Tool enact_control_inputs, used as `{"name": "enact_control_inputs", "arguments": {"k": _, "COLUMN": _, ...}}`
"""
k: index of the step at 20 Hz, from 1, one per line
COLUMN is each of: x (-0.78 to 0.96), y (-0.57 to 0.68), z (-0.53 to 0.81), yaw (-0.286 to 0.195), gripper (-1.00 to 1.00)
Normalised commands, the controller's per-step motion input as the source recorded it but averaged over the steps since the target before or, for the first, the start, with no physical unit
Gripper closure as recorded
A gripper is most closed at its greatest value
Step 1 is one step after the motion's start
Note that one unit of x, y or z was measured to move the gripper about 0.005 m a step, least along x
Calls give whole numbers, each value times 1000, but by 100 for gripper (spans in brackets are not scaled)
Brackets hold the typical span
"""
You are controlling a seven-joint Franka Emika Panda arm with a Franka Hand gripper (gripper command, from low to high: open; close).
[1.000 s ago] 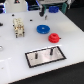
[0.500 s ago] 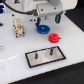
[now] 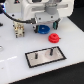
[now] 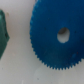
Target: Insert the blue gear onto the right peg, followed by the red gear
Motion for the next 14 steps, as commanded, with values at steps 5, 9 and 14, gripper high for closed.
{"name": "enact_control_inputs", "arguments": {"k": 5, "x": -135, "y": 0, "z": -7, "yaw": 0, "gripper": 100}}
{"name": "enact_control_inputs", "arguments": {"k": 9, "x": -196, "y": -11, "z": -45, "yaw": 0, "gripper": 100}}
{"name": "enact_control_inputs", "arguments": {"k": 14, "x": -170, "y": 2, "z": -51, "yaw": 0, "gripper": 100}}
